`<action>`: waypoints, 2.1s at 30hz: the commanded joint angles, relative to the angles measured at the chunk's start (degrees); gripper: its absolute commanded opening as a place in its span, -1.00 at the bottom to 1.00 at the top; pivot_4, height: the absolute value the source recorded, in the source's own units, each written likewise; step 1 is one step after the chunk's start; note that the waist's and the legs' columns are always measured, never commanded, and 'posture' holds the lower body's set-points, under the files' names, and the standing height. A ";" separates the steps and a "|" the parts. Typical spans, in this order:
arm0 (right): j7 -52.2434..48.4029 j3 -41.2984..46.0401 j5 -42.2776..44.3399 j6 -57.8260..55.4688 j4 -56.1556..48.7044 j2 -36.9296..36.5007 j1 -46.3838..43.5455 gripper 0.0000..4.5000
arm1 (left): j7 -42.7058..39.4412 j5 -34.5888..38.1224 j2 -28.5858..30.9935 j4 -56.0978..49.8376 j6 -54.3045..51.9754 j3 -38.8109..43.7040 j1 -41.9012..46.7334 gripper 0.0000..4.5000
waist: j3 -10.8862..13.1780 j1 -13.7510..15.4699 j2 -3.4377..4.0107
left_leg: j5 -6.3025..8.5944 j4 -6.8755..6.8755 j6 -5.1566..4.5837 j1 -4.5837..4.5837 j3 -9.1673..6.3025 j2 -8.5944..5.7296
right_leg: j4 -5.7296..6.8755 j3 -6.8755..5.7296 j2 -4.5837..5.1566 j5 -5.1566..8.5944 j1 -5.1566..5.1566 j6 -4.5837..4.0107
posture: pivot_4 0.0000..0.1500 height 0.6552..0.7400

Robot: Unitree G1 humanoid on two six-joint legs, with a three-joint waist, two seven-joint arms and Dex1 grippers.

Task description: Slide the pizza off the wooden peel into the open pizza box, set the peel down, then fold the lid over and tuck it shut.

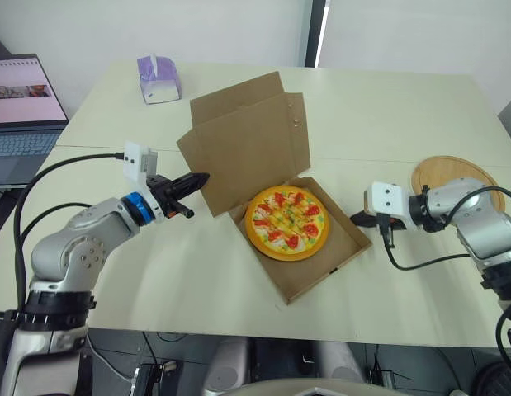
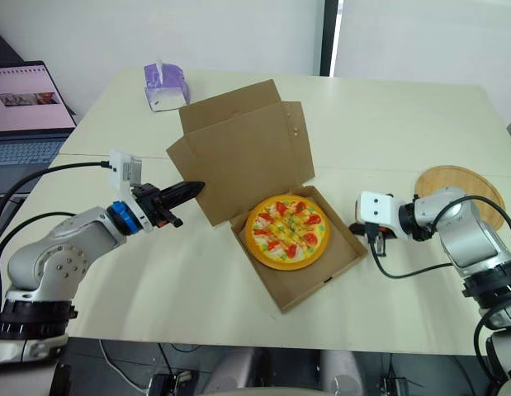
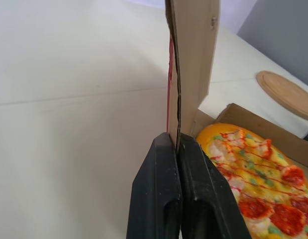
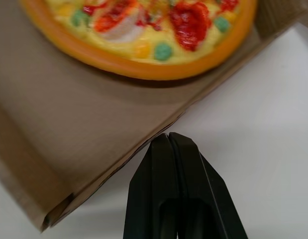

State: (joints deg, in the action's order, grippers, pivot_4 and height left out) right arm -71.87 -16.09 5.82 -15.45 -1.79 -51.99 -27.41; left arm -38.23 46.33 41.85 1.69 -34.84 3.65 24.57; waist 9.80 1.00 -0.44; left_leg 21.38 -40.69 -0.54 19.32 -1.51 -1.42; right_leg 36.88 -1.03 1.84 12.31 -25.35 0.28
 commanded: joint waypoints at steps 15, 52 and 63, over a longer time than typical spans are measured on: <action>11.36 4.01 9.42 -21.60 -28.12 4.63 11.30 -0.99 | -26.73 -20.91 -10.36 33.88 26.46 -3.31 23.67 -1.00 | 0.01 0.05 -0.03 | -0.02 -0.23 0.03 0.55 -0.09 -0.07 | 0.08 -0.13 0.08 -0.05 -0.44 0.06 | 1.00 0.65; 22.55 24.25 30.01 -29.36 -25.48 10.79 4.92 1.00 | -26.23 -18.54 -10.49 25.37 12.91 4.82 21.39 0.12 | 0.02 -0.56 -0.07 | -0.01 -0.26 -0.03 0.57 -0.03 -0.17 | 0.22 -0.01 0.12 -0.10 -0.49 0.14 | 1.00 0.65; 23.28 23.87 33.67 -30.31 -26.70 9.05 4.54 1.00 | -22.31 -16.99 -11.73 28.94 8.25 8.05 25.74 0.12 | 0.02 -0.58 -0.07 | -0.01 -0.26 -0.03 0.58 -0.04 -0.17 | 0.23 -0.02 0.13 -0.11 -0.49 0.14 | 1.00 0.65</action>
State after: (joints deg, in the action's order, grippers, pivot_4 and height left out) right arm -48.60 6.18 38.02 -45.97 -26.27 -42.27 -21.88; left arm -61.18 27.86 30.34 31.14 -26.07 9.91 48.42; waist 9.82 0.42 -0.51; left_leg 21.37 -40.95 -0.57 19.90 -1.55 -1.59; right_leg 37.10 -1.05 1.97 12.20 -25.83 0.43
